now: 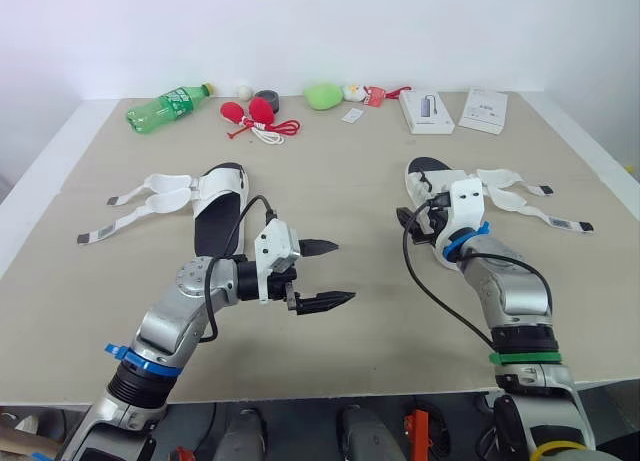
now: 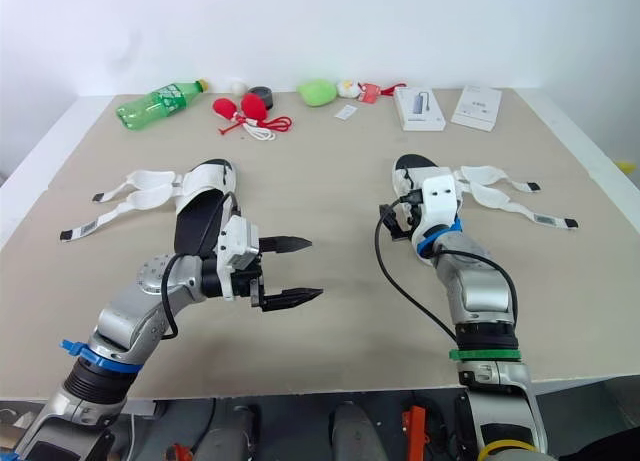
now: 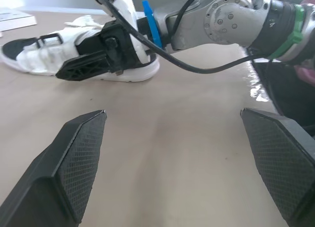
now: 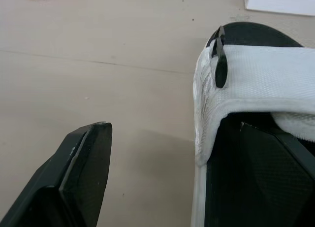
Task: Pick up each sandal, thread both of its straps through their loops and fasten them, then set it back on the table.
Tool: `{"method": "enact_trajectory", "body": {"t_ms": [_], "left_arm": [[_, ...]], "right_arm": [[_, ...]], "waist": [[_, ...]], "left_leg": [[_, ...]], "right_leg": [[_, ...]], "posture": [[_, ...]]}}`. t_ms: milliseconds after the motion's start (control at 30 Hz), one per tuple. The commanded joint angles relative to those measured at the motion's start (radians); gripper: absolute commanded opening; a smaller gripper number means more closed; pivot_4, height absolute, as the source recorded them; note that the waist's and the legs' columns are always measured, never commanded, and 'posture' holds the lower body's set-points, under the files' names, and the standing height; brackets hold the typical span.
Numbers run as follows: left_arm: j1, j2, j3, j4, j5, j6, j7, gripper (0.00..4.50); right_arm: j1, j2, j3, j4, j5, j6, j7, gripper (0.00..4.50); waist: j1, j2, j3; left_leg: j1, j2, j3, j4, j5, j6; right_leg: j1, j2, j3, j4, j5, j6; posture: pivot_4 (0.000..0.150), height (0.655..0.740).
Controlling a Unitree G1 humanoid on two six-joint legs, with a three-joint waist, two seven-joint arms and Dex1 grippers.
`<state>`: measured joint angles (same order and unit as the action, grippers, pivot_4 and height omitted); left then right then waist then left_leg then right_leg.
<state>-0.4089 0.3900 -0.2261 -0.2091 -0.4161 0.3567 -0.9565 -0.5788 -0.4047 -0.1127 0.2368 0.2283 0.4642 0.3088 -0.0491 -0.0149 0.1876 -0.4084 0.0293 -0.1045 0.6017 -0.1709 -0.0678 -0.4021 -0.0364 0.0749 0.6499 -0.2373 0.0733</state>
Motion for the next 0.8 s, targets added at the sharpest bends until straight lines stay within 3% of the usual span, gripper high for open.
{"method": "enact_trajectory", "body": {"t_ms": [33,133,233,267,300,367,567,800], "left_arm": [[-0.017,-0.017,0.009,-0.013,0.012,0.007,0.040,4.50],[-0.024,-0.025,0.007,-0.005,0.021,0.025,0.061,4.50],[-0.024,-0.027,0.001,-0.009,0.024,0.027,0.060,4.50],[-0.024,-0.028,0.000,-0.011,0.024,0.028,0.061,4.50],[-0.024,-0.029,0.000,-0.013,0.024,0.030,0.061,4.50],[-0.025,-0.030,0.000,-0.015,0.025,0.032,0.062,4.50],[-0.026,-0.018,0.012,-0.021,0.016,0.030,0.046,4.50],[-0.026,0.038,0.041,-0.011,0.001,-0.008,-0.032,4.50]], "right_arm": [[-0.047,-0.002,-0.007,0.031,-0.015,-0.048,0.013,4.24],[-0.071,0.001,-0.009,0.080,-0.026,-0.089,0.019,3.29],[-0.093,-0.004,-0.011,0.130,-0.037,-0.120,0.028,1.69],[-0.099,-0.008,-0.010,0.147,-0.042,-0.132,0.032,1.43],[-0.103,-0.011,-0.008,0.160,-0.047,-0.143,0.035,0.78],[-0.110,-0.019,-0.003,0.194,-0.058,-0.169,0.049,0.06],[-0.109,-0.049,0.032,0.214,-0.072,-0.238,0.183,0.06],[0.064,-0.189,0.155,-0.160,0.074,-0.217,0.682,0.06]], "waist": [[0.000,0.000,0.000],[0.000,0.000,0.000],[-0.001,0.000,0.000],[-0.001,0.000,0.000],[-0.001,0.000,0.000],[-0.002,0.000,0.000],[-0.002,0.000,0.000],[-0.002,0.001,0.001]], "left_leg": [[0.000,0.000,0.000,0.000,0.000,0.000],[0.000,0.000,0.000,0.000,0.000,0.000],[0.000,0.000,0.000,0.000,0.000,0.000],[0.000,0.000,0.000,0.000,0.000,0.000],[0.000,0.000,0.000,0.000,0.000,0.000],[0.000,0.000,0.000,0.000,0.000,0.000],[0.000,0.000,0.000,0.000,0.000,0.000],[0.000,0.000,0.000,-0.002,0.000,0.001]], "right_leg": [[0.000,0.000,0.000,0.000,0.000,0.000],[0.000,0.000,0.000,0.000,0.000,0.000],[0.000,0.000,0.000,0.000,0.001,0.000],[0.000,0.000,0.000,0.000,0.001,0.000],[0.000,0.000,0.000,0.000,0.001,0.000],[0.000,0.000,0.000,0.000,0.001,0.000],[0.000,0.000,0.000,0.000,0.001,0.000],[-0.001,0.001,0.000,0.000,-0.002,0.000]], "posture": [[0.150,0.7400],[0.150,0.7400],[0.150,0.7400],[0.150,0.7400],[0.150,0.7400],[0.150,0.7400],[0.150,0.7400],[0.150,0.7400]]}}
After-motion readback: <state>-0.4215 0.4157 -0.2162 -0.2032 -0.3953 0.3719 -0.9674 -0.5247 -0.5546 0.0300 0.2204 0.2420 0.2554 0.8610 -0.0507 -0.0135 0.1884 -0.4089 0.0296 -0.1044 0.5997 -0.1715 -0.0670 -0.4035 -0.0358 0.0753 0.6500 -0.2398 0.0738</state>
